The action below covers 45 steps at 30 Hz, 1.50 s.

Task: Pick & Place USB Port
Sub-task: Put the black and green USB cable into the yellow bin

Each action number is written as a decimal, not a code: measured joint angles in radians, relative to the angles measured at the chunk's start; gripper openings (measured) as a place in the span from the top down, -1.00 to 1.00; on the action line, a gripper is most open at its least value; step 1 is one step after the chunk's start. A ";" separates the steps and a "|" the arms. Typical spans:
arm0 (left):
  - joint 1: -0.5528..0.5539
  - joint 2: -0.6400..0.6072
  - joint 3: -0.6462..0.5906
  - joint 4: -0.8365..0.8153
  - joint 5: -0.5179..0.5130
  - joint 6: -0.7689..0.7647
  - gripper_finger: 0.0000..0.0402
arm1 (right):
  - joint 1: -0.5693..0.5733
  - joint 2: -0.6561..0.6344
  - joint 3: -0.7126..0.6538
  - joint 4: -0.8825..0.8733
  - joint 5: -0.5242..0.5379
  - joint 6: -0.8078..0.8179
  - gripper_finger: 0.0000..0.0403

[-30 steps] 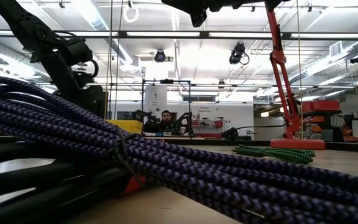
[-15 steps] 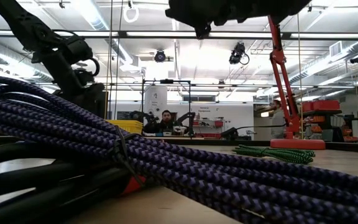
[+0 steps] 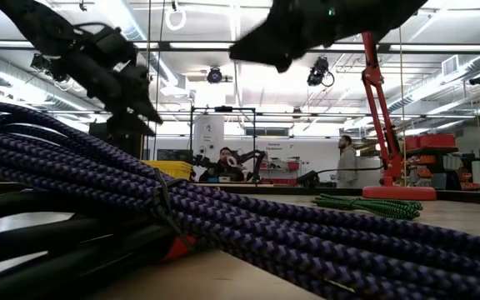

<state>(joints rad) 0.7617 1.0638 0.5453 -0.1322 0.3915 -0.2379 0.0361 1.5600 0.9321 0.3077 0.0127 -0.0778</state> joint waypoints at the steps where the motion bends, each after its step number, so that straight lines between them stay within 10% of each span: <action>1: -0.041 -0.008 0.000 0.000 0.012 -0.013 -0.06 | -0.009 0.000 0.000 -0.024 0.014 0.013 0.38; 8: -0.373 -0.039 0.000 0.005 -0.028 -0.080 -0.06 | -0.048 0.000 0.000 -0.188 0.004 0.114 0.38; 21: -0.805 -0.039 0.000 0.022 -0.463 -0.118 -0.06 | 0.019 0.000 0.000 -0.738 0.013 0.431 0.38; 45: -0.946 -0.036 0.000 0.060 -0.621 -0.117 -0.06 | 0.194 0.000 -0.221 -0.552 0.033 0.855 0.38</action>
<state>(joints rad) -0.1841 1.0275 0.5453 -0.0719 -0.2291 -0.3550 0.2306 1.5600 0.7114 -0.2445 0.0456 0.7772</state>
